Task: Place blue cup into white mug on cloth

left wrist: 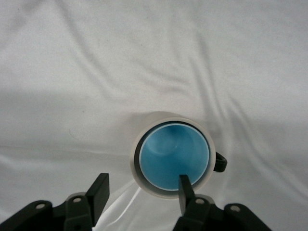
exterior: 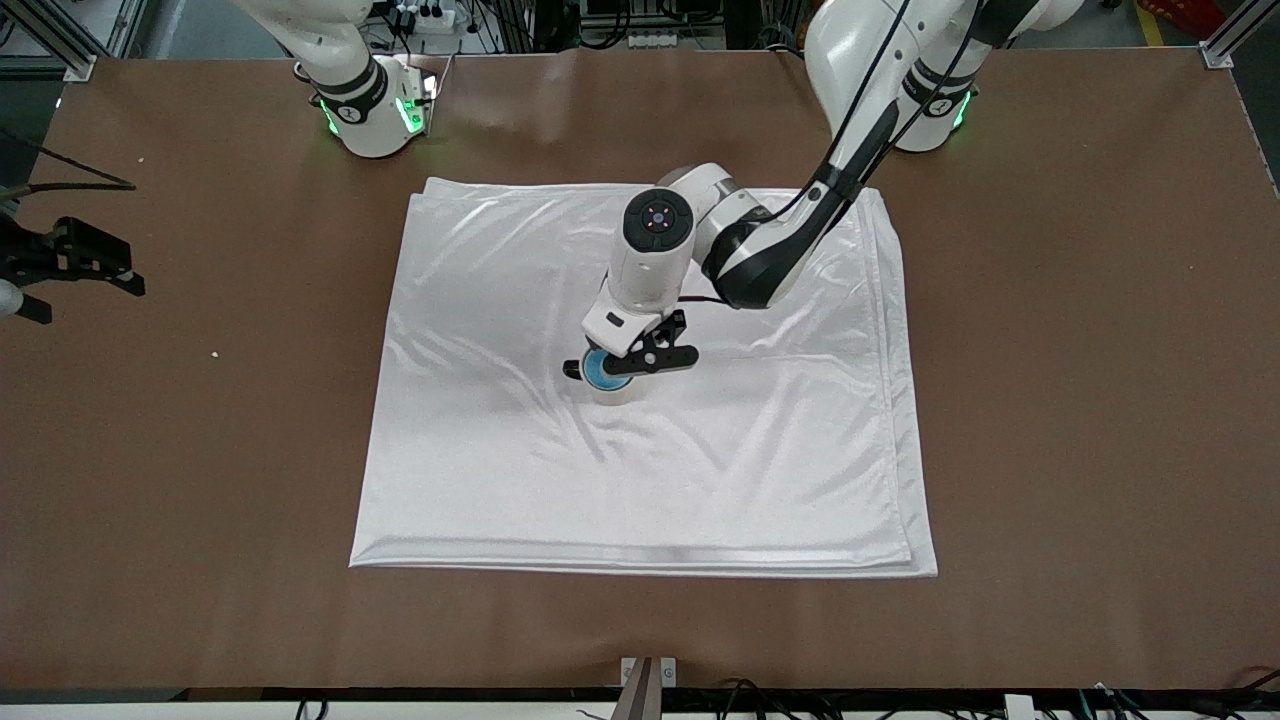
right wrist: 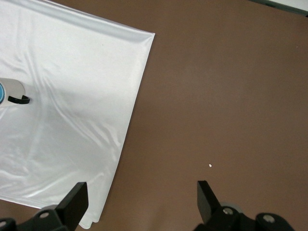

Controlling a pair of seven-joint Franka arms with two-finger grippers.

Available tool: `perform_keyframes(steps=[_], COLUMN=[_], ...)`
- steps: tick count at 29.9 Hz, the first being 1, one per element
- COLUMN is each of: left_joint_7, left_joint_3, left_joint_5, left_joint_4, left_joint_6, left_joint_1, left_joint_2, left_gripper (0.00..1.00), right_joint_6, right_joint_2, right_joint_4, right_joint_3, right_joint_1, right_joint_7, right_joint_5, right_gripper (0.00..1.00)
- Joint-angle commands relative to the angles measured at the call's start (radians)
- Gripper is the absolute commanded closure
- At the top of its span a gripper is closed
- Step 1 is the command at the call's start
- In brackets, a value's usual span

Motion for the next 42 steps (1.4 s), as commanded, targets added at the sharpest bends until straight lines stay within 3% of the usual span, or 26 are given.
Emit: perform_keyframes(steps=[1, 6, 10, 24, 28, 34, 42], left_joint_7=[-0.01, -0.003, 0.0, 0.022, 0.137, 0.365, 0.514], left_joint_3=[0.01, 0.01, 0.012, 0.012, 0.009, 0.007, -0.008], left_joint_5=[0.026, 0.035, 0.044, 0.064, 0.115, 0.1, 0.1], left_joint_4=[0.018, 0.018, 0.018, 0.012, 0.012, 0.012, 0.011], left_joint_6=[-0.006, -0.029, -0.125, -0.296, -0.343, -0.385, -0.434], left_joint_1=[-0.008, -0.002, 0.01, 0.187, 0.237, 0.343, 0.452], left_joint_2=[-0.013, -0.044, -0.094, -0.272, -0.323, -0.367, -0.41], left_gripper=[0.0, 0.0, 0.0, 0.0, 0.0, 0.0, 0.0], right_joint_6=[-0.008, -0.012, -0.002, 0.021, 0.043, 0.089, 0.098], right_joint_2=[-0.04, -0.062, -0.096, -0.148, -0.189, -0.25, -0.249], right_joint_4=[-0.03, -0.046, -0.092, -0.159, -0.222, -0.311, -0.32], right_joint_3=[0.008, 0.01, 0.01, -0.02, -0.044, -0.092, -0.118], right_joint_1=[0.009, 0.035, 0.043, 0.083, 0.085, 0.124, 0.135], right_joint_7=[0.116, 0.204, 0.236, 0.256, 0.256, 0.256, 0.256], right_joint_5=[-0.019, -0.017, -0.017, -0.014, -0.013, -0.011, -0.01], right_gripper=[0.0, 0.0, 0.0, 0.0, 0.0, 0.0, 0.0])
